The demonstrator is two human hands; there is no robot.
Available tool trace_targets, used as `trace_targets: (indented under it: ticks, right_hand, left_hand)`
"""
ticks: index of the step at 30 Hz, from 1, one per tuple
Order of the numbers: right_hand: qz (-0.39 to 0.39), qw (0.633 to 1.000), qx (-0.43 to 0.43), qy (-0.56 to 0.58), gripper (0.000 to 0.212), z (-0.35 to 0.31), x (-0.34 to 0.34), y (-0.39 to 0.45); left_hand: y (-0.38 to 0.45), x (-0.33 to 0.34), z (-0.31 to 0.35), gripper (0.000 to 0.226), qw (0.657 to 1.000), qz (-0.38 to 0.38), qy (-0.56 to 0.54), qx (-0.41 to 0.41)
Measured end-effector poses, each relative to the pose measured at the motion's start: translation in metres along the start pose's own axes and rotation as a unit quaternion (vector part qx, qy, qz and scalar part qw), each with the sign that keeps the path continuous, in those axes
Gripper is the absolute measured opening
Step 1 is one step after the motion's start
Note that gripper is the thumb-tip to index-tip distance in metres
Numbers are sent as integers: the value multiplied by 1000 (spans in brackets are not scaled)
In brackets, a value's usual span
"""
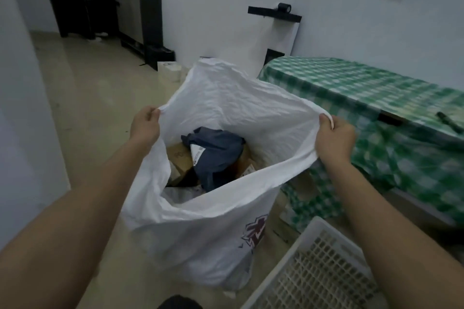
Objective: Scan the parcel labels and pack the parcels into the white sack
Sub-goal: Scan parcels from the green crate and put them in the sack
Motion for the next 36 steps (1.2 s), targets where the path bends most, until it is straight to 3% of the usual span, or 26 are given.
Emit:
trace_targets:
  ticks: [4, 10, 17, 22, 25, 31, 36]
  right_hand:
    - [39, 998, -41, -22, 36, -14, -26, -9]
    - [65, 988, -20, -136, 37, 7, -73, -16]
    - [13, 992, 30, -121, 29, 24, -84, -34]
    - [67, 994, 30, -84, 28, 11, -98, -31]
    - [88, 992, 25, -86, 28, 5, -97, -35]
    - [-6, 996, 25, -80, 25, 16, -79, -49]
    - [-97, 990, 101, 1, 37, 30, -63, -64]
  left_hand:
    - [-16, -1, 4, 36, 998, -59, 21, -8]
    - [-45, -1, 8, 33, 997, -56, 50, 15]
    - [-75, 15, 0, 32, 993, -100, 55, -11]
    - [-87, 7, 6, 34, 997, -75, 30, -14]
    - [-89, 7, 7, 34, 994, -98, 41, -11]
    - [-96, 12, -2, 41, 991, -113, 57, -29]
    - [-106, 8, -5, 38, 994, -89, 55, -32]
Point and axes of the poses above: each hand's wrist, its own y-axis towards the middle knuckle, its own x-axis out of the palm, z = x × y, the point moved 9 cm from there along y, towards the middle knuckle, and after that the axes turned 2 degrees about x, right-handed, at the moved point
